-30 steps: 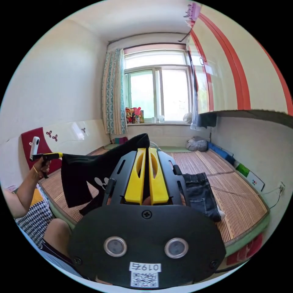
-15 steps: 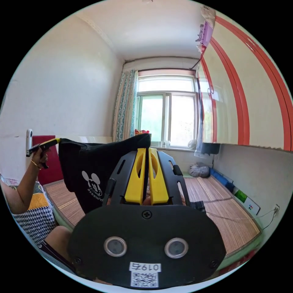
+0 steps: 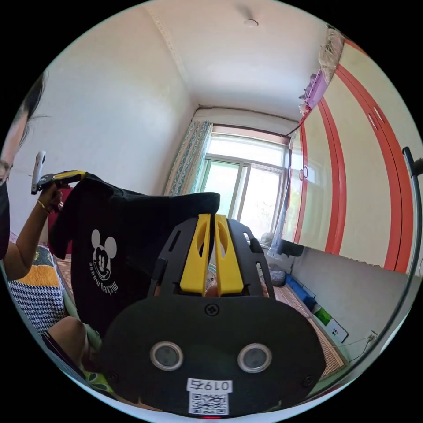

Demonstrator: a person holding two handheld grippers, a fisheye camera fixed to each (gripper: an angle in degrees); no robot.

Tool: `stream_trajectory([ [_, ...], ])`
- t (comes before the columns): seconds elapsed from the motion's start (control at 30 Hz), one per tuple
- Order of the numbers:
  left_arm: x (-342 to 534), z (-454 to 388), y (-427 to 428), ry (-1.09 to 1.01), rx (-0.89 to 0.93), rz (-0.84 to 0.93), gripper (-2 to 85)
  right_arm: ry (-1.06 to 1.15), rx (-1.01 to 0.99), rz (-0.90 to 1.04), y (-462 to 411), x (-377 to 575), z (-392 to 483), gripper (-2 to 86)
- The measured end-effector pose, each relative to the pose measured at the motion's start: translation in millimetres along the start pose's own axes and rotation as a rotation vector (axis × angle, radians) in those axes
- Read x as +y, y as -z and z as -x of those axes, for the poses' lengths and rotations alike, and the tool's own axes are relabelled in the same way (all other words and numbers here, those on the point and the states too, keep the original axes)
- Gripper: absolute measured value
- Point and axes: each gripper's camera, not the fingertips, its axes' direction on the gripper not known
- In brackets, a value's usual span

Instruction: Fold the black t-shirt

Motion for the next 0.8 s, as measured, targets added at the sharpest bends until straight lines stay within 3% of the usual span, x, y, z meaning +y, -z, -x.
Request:
stream_trajectory([
  [0.2,49,-6,-99,-0.002,0.003,0.167,0.5,-0.007,-0.019,0.156,-118,52,17,-0.9],
  [0.33,119,-20,-221,0.02,0.012,0.357,0.6,-0.069,-0.048,0.341,-247,128,23,-0.9],
  [0.53,218,-54,-400,0.129,0.021,0.538,0.7,0.028,0.144,0.565,-449,260,62,-0.8],
  [0.63,252,-87,-469,0.056,-0.048,0.571,0.7,-0.025,0.183,0.638,-529,313,67,-0.6],
  [0.8,320,-114,-552,0.144,0.134,0.799,0.8,-0.023,0.234,0.922,-617,420,82,0.8],
])
